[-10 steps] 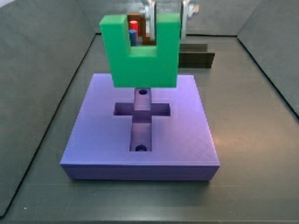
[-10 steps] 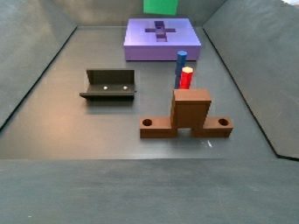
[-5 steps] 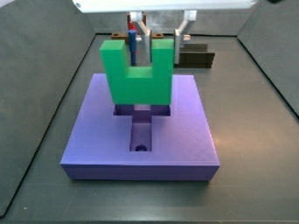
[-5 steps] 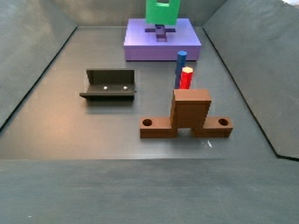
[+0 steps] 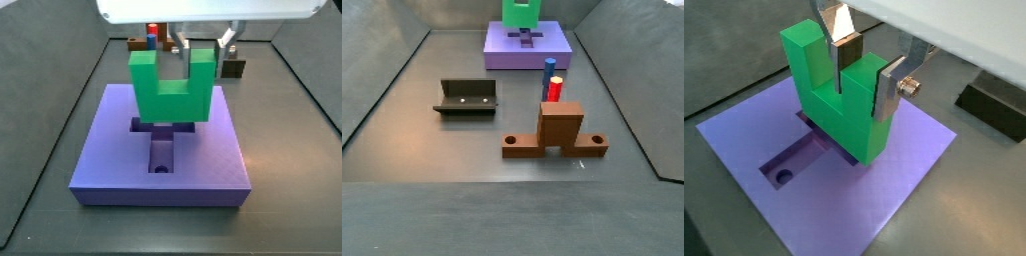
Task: Pick up the green object. Move up. Move to above the board. Insert the green object.
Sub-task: Insert the green object.
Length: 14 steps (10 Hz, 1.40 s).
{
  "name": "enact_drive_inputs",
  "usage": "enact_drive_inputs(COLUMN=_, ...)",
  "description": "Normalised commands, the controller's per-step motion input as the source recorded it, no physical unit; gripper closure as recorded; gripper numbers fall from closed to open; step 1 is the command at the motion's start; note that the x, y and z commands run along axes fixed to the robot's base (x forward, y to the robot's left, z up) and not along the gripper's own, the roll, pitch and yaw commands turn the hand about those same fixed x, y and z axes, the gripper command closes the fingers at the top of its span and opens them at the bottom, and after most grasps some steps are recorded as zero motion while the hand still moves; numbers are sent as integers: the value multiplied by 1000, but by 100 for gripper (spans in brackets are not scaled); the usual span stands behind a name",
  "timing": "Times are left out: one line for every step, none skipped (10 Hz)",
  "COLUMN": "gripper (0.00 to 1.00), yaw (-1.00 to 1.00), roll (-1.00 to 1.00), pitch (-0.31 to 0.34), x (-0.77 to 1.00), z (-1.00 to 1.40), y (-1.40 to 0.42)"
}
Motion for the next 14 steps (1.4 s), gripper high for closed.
enact_drive_inputs(gripper=100, yaw=0, roll=-79, pitch=-6, x=0, z=-349, y=34)
enact_drive_inputs(gripper=100, yaw=0, roll=-139, pitch=-4, x=-29, z=-271, y=54)
enact_drive_inputs(gripper=100, yaw=0, roll=-141, pitch=-10, x=-46, z=-151, y=63)
enact_drive_inputs(gripper=100, yaw=0, roll=-34, pitch=0, x=0, z=-77, y=0)
enact_drive_inputs(gripper=100, yaw=0, roll=-26, pitch=0, x=0, z=-26, y=0)
enact_drive_inputs(gripper=100, yaw=0, roll=-13, pitch=24, x=60, z=0, y=-74)
enact_drive_inputs(gripper=100, yaw=0, roll=0, pitch=11, x=17, z=0, y=-74)
enact_drive_inputs(gripper=100, yaw=0, roll=0, pitch=0, x=-86, z=0, y=0)
enact_drive_inputs(gripper=100, yaw=-160, roll=9, pitch=-129, x=-560, z=0, y=49)
enact_drive_inputs(gripper=100, yaw=0, roll=0, pitch=0, x=0, z=-23, y=0)
enact_drive_inputs(gripper=100, yaw=0, roll=0, pitch=0, x=0, z=-89, y=0)
enact_drive_inputs(gripper=100, yaw=0, roll=0, pitch=0, x=0, z=-151, y=0)
enact_drive_inputs(gripper=100, yaw=0, roll=-34, pitch=0, x=97, z=-206, y=0)
enact_drive_inputs(gripper=100, yaw=0, roll=-59, pitch=-4, x=0, z=-303, y=0)
